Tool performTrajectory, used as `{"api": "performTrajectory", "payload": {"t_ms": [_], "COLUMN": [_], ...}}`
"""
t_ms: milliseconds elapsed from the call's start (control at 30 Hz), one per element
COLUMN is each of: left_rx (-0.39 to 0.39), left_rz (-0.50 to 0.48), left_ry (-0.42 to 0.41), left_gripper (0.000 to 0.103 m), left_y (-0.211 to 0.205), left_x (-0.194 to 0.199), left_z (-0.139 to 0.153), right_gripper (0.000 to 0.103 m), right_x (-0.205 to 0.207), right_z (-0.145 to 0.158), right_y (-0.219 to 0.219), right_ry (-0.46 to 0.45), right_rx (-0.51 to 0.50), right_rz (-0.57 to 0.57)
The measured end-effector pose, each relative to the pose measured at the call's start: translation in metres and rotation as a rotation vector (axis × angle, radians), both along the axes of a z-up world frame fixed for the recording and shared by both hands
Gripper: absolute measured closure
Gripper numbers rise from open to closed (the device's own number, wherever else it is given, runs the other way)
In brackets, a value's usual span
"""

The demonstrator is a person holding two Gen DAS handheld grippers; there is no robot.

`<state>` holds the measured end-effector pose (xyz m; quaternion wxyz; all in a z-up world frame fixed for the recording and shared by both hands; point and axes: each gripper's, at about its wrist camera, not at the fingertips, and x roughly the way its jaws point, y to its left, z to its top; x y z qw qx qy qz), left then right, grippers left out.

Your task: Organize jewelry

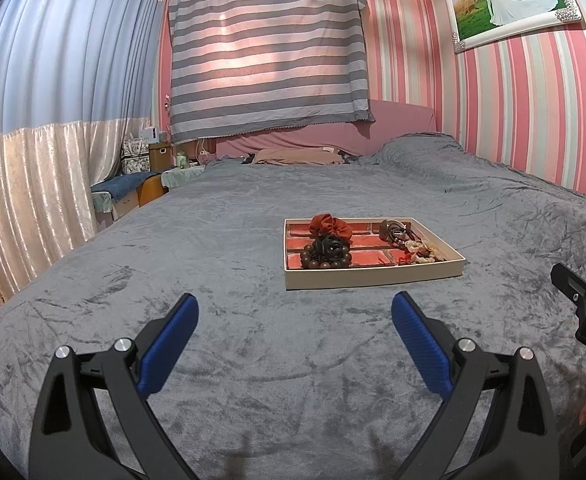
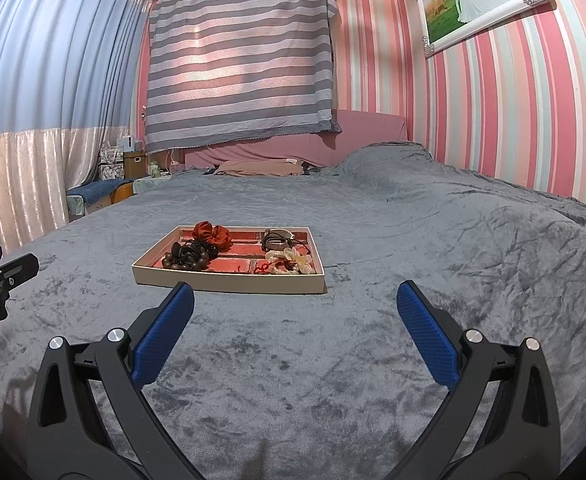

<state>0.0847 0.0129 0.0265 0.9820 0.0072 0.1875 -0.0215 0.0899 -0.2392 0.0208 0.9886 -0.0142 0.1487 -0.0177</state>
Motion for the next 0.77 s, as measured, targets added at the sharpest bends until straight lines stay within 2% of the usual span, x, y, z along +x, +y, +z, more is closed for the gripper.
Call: {"api": "performTrajectory", "payload": {"t_ms": [767], "left_rx": [-0.002], "left_rz": [-0.002], "left_ry": [0.013], "left_gripper": [0.007], "left_y": [0.0030], "left_x": [0.0012], "left_z": [-0.0034], "right_gripper": [0.004], "right_x": [-0.0007], "right_z": [-0.0009], "right_y": [0.0002], "right_ry": [0.001], "right_rx": [-0.001], "right_rz": [-0.001]}}
